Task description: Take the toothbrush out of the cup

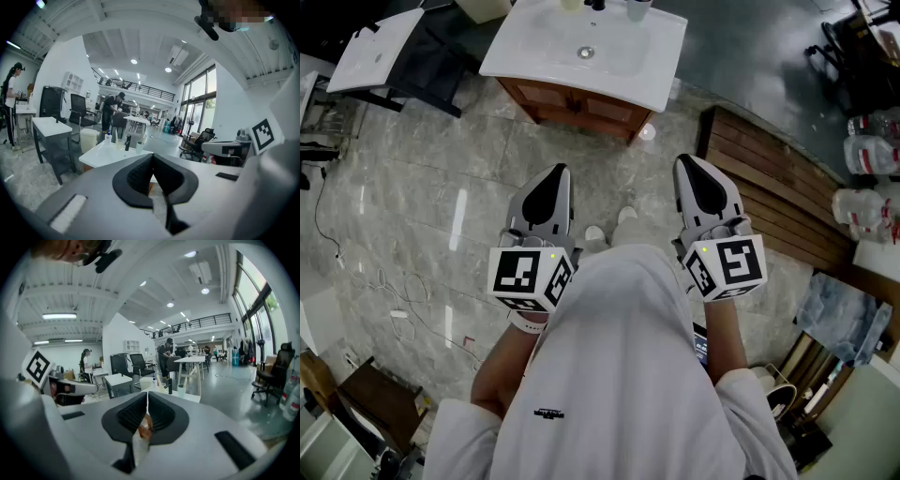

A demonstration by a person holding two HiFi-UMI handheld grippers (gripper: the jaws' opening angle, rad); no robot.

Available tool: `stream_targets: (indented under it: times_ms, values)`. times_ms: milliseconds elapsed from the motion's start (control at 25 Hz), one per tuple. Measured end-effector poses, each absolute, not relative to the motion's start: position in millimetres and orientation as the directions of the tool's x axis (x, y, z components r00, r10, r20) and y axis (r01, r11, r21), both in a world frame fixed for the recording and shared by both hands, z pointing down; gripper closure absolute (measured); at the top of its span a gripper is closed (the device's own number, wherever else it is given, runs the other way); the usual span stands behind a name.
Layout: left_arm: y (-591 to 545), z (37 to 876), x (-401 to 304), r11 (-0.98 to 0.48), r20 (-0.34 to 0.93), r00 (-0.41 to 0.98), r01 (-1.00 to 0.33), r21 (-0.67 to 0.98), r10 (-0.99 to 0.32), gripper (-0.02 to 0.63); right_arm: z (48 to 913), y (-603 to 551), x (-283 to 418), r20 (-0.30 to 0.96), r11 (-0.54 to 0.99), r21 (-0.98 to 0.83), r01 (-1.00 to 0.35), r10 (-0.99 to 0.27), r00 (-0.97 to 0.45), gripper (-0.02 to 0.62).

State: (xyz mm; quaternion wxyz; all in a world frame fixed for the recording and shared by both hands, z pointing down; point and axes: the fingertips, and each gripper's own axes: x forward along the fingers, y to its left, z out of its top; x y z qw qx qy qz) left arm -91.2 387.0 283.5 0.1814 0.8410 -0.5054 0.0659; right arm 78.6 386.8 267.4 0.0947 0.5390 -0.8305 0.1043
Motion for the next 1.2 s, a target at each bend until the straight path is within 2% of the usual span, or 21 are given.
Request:
stream_targets:
  times_ms: [360,600,960,1200]
  values:
    - [422.4,286.8,-50.6,-0.425,0.313,0.460,-0.888,0.175,-0.831,0.600,277.5,412.3,133.7,0.278,0.395,-0.073,-0.916,-0.874,-0.399,0.589]
    - [423.9,289.8,-36.9,-0.394,0.321,0.431,-0.902,0.176,-0.844,0.601,294.2,412.3,158.7,0.275,0.383,-0.183,-0.905,-0.864,-0.421,0.588]
    - [395.0,293.9,-19.5,-0.350,0.336,0.381,-0.925,0.151,-0.861,0.600,299.7,386.0,169.0,0.257,0.477,-0.125,-0.870,-0.831,-0.493,0.588]
    - [367.2,302.3,-12.3,-0.334,0.349,0.369,-0.929,0.158,-0.862,0.601,295.1,354.1,181.5,0.214,0.467,-0.139,-0.873,-0.847,-0.487,0.588]
